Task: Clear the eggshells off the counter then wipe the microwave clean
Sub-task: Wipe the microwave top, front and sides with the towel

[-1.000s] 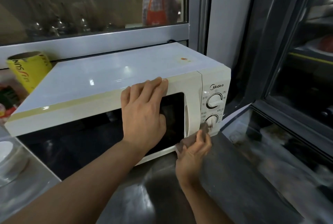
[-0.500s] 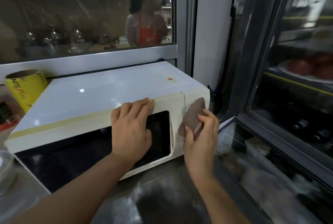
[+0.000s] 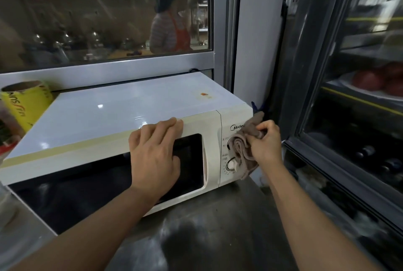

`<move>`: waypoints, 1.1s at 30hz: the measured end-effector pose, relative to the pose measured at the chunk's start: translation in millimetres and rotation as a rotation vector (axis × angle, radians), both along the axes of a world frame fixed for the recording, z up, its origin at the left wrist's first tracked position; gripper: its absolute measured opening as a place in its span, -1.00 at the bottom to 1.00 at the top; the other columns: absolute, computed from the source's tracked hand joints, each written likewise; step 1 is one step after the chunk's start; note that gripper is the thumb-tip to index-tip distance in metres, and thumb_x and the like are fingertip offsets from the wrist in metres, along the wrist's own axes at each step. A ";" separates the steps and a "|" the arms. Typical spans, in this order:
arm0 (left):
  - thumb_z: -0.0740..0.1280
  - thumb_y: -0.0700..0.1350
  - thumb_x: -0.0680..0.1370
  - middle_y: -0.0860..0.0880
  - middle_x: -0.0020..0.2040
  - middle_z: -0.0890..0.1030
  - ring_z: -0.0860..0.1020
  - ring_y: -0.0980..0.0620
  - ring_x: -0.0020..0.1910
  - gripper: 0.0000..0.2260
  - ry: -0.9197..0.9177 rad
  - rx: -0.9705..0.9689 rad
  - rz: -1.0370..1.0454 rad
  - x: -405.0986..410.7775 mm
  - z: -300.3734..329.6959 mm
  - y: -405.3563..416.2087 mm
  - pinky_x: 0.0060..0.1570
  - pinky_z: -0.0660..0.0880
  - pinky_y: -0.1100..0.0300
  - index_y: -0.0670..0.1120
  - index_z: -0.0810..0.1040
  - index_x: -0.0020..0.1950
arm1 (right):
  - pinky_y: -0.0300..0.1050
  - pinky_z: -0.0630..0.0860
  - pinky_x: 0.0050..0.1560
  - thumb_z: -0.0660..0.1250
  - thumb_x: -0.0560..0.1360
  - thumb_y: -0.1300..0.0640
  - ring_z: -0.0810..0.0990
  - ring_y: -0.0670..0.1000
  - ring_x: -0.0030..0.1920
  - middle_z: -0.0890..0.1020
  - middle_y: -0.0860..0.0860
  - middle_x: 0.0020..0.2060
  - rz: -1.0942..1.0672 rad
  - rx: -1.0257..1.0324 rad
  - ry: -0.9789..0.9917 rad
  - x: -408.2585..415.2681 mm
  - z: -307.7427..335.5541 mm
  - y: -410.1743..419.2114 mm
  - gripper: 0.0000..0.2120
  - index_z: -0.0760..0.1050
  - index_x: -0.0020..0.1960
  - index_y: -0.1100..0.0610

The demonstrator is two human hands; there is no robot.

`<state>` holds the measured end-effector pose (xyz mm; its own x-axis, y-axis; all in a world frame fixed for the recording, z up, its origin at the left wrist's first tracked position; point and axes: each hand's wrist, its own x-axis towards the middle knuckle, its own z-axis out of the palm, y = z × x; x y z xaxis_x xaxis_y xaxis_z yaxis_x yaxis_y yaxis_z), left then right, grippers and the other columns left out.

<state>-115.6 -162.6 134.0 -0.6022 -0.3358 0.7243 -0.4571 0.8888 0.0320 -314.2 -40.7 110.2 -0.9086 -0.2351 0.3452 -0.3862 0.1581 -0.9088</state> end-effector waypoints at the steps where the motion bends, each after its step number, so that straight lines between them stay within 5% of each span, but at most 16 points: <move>1: 0.32 -0.25 0.17 0.01 0.19 0.55 0.37 -0.03 0.04 -0.38 0.008 0.003 0.001 -0.3 -0.4 0.2 0.05 0.22 0.08 -0.06 0.48 0.25 | -0.26 0.42 -0.18 0.37 0.41 0.34 0.44 -0.12 -0.22 0.39 0.01 -0.04 0.015 0.009 -0.041 -4.8 -1.4 1.9 -0.80 0.37 -0.16 0.15; 5: 0.25 -0.23 0.19 0.02 0.17 0.56 0.38 -0.04 0.03 -0.42 0.048 0.008 -0.002 -2.6 0.3 2.0 0.05 0.23 0.07 -0.07 0.50 0.23 | -0.34 0.44 -0.39 0.37 0.45 0.26 0.53 -0.07 -0.25 0.56 0.07 -0.15 0.012 -0.116 -0.227 -7.6 -14.2 3.9 -0.83 0.37 -0.09 0.11; 9: 0.32 -0.28 0.17 0.00 0.18 0.56 0.39 -0.06 0.03 -0.40 0.063 0.005 -0.003 -2.4 -1.4 4.5 0.06 0.25 0.05 -0.07 0.50 0.22 | -0.09 0.52 -0.15 0.26 0.51 0.25 0.55 0.08 -0.08 0.56 0.19 0.01 -0.122 -0.239 -0.473 8.7 -41.4 -6.7 -0.88 0.32 -0.09 0.11; 13: 0.36 -0.28 0.15 0.01 0.19 0.56 0.38 -0.04 0.04 -0.38 0.050 -0.007 0.002 -2.7 -2.9 3.2 0.09 0.21 0.08 -0.07 0.51 0.23 | -0.11 0.41 0.20 0.28 0.46 0.35 0.46 0.17 0.13 0.37 0.21 0.17 -0.248 -0.045 -0.253 36.5 -53.5 -21.9 -0.85 0.39 0.01 0.28; 17: 0.35 -0.26 0.15 0.02 0.18 0.55 0.43 -0.08 0.03 -0.39 0.033 0.011 0.024 -2.4 -2.3 3.9 0.09 0.22 0.08 -0.06 0.51 0.22 | -0.05 0.45 0.17 0.31 0.36 0.46 0.43 0.17 0.12 0.34 0.15 0.13 -0.147 0.039 0.072 78.3 -55.0 -27.0 -0.80 0.44 -0.04 0.30; 21: 0.35 -0.27 0.16 0.02 0.17 0.56 0.43 -0.08 0.02 -0.39 0.036 0.001 0.023 -1.4 -2.5 4.3 0.08 0.20 0.09 -0.06 0.51 0.22 | -0.58 0.31 0.04 0.30 0.35 0.54 0.47 0.00 0.02 0.37 0.00 0.02 -0.062 -0.020 0.255 89.8 -58.1 -15.0 -0.77 0.52 -0.08 0.30; 27: 0.35 -0.27 0.15 0.01 0.16 0.57 0.35 -0.02 0.01 -0.40 0.089 -0.025 0.009 -6.1 -6.6 -1.3 0.06 0.19 0.09 -0.07 0.52 0.20 | -0.37 0.34 0.06 0.27 0.40 0.47 0.46 -0.01 0.00 0.36 0.02 0.01 -0.054 0.046 0.185 64.0 -62.1 -13.9 -0.84 0.49 -0.09 0.27; 33: 0.35 -0.28 0.16 0.00 0.15 0.57 0.35 -0.03 0.03 -0.42 0.121 -0.036 -0.001 -7.9 -8.4 -2.3 0.07 0.19 0.08 -0.08 0.52 0.20 | -0.52 0.29 -0.13 0.31 0.42 0.38 0.47 -0.01 -0.09 0.41 0.04 -0.01 -0.072 0.003 -0.030 34.6 -65.4 -10.0 -0.81 0.42 -0.15 0.11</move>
